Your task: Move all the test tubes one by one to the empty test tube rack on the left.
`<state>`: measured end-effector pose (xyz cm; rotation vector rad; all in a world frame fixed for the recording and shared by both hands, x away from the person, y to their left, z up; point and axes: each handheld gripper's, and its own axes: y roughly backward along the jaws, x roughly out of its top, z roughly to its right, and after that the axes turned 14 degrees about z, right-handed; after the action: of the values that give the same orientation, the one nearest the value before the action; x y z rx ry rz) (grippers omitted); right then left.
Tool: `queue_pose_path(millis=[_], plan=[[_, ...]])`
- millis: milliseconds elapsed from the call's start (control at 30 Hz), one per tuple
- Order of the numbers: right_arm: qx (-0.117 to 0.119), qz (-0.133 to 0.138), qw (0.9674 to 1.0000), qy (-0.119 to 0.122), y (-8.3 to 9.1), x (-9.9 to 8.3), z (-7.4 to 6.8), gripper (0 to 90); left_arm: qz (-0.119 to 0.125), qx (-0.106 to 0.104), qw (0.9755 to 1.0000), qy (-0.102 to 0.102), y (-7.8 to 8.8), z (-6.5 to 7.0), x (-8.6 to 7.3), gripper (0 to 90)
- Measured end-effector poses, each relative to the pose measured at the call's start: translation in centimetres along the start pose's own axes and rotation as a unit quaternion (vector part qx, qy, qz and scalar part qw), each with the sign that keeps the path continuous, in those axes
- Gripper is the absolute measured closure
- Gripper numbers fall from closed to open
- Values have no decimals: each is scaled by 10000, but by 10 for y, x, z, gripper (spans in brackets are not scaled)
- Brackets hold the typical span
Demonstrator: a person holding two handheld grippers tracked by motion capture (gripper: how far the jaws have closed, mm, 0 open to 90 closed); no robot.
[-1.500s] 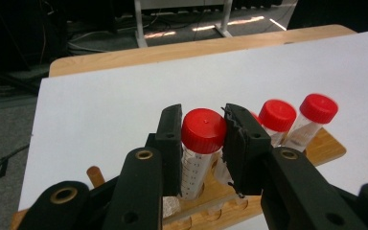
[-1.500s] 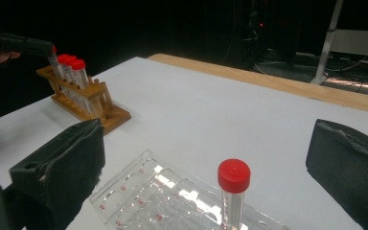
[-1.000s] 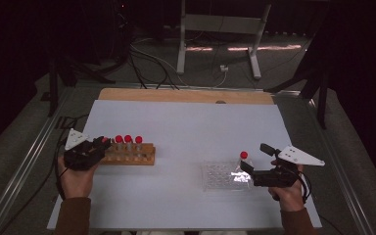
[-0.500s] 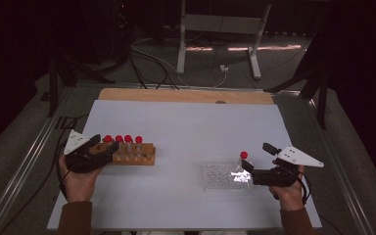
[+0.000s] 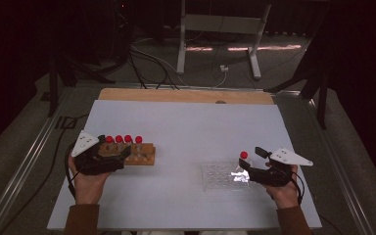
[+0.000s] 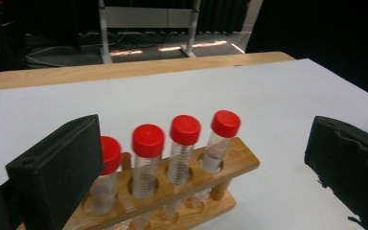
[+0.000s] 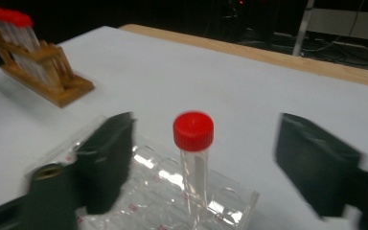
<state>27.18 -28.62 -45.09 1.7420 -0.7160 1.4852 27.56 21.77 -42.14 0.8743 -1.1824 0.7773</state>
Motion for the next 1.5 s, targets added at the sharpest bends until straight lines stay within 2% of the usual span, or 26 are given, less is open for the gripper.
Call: queue_pose_path(millis=[100,167,367,567,833,1333,1500], plan=[[37,-29,10000,49,-3,-7,-1,419,-42,-71,10000,-4,-1,3,-1,6],[61,-83,9999,130,-6,-10,-2,492,-67,-124,9999,-7,-2,5,-1,6],[163,-301,9994,93,-12,-20,-1,678,13,-188,9998,-28,2,8,3,6],[171,-400,9990,112,-15,-24,-1,724,48,-252,9996,-73,3,12,6,6],[115,-387,9991,148,-15,-24,-1,744,-29,-294,9995,-108,0,14,3,6],[117,56,9996,245,-2,-3,-3,748,-102,-427,9989,-158,-4,23,6,6],[89,220,9993,297,4,6,-5,748,-129,-597,9979,-212,-7,32,11,6]])
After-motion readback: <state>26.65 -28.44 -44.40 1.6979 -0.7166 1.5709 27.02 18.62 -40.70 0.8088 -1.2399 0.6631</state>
